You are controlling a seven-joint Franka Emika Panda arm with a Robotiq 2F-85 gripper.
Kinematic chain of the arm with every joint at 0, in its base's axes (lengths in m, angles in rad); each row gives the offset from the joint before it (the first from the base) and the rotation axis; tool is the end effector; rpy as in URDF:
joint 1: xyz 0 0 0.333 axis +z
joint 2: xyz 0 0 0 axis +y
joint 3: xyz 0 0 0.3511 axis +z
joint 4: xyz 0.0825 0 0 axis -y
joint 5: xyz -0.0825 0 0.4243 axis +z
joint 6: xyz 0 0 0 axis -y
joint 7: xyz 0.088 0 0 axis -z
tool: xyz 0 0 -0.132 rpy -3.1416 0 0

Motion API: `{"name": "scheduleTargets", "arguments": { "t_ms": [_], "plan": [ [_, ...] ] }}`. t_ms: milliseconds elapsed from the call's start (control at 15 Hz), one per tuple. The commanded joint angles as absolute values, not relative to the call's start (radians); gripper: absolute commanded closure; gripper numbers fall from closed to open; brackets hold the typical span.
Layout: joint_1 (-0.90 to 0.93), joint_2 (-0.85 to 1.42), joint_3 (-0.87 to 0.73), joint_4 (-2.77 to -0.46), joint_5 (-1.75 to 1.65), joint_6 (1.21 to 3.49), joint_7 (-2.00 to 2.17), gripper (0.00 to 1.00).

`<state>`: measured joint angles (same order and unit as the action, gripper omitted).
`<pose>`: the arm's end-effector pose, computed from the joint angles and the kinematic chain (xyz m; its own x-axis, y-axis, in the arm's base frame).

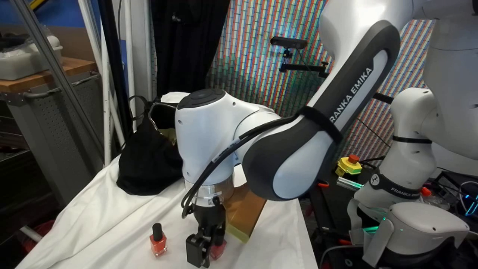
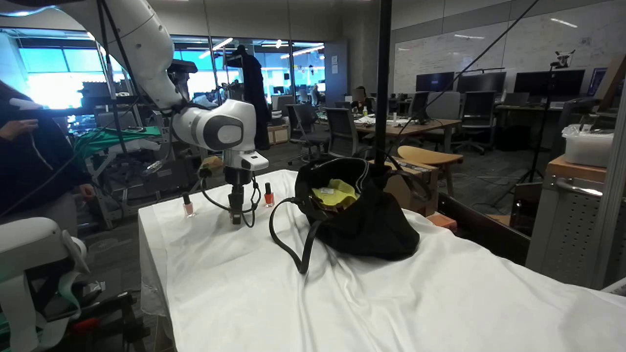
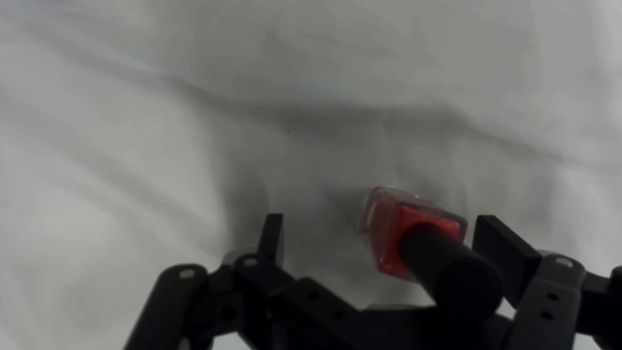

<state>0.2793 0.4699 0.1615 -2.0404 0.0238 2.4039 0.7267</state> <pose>0.5639 0.2672 0.1780 0.9413 -0.3099 -0.1340 -0.3124 -0.9500 0.0029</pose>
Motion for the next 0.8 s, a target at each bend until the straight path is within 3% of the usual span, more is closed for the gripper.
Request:
{"name": "scheduleTargets", "arguments": {
  "t_ms": [0,733],
  "plan": [
    [0.298,0.463,0.142,-2.028,0.040,2.420,0.703,0.00],
    [0.330,0.437,0.121,-2.015,0.021,2.363,0.751,0.00]
  ]
}}
